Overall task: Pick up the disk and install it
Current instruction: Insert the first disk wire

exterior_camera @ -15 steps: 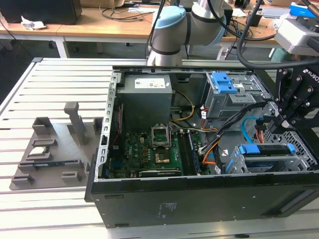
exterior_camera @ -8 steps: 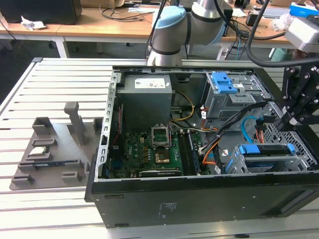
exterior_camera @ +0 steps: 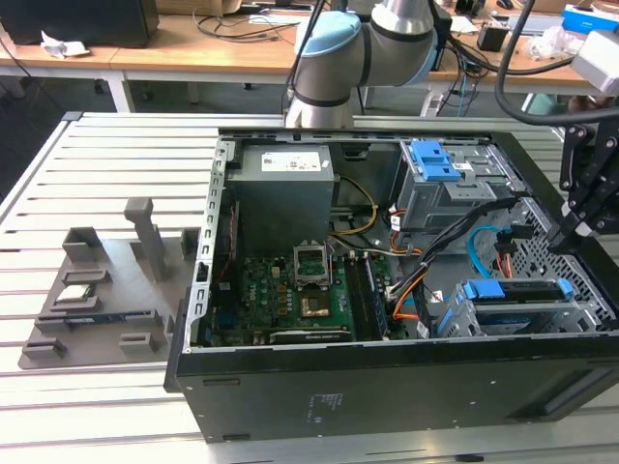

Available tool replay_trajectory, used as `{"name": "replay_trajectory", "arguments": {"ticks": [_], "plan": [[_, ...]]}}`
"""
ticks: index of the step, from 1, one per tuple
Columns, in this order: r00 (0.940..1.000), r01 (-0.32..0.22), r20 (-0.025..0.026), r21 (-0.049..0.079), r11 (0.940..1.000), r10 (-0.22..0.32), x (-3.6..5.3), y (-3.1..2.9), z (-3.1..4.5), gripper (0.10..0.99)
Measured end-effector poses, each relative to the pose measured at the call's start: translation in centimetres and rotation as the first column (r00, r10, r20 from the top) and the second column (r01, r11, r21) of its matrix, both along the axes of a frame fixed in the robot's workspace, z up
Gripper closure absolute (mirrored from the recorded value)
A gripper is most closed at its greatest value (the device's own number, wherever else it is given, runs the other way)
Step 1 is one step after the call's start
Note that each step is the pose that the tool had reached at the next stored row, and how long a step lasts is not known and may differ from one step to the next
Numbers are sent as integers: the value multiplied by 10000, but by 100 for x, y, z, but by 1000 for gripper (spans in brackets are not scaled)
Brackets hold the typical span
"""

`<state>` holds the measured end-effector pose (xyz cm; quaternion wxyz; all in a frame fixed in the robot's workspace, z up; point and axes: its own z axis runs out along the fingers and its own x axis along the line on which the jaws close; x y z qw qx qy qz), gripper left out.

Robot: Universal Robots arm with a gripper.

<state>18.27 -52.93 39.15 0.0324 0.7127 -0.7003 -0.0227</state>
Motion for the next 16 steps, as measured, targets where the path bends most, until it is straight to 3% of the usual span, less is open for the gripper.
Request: {"name": "replay_trajectory", "arguments": {"ticks": [5, 10, 16], "plan": [[10000, 0, -1, -56, 10000, 0, 38, 56, -8, 980], [10000, 1, -2, -152, 9999, -1, 71, 246, -52, 980], [10000, -1, -3, -154, 9999, 1, 61, 357, -121, 980]]}}
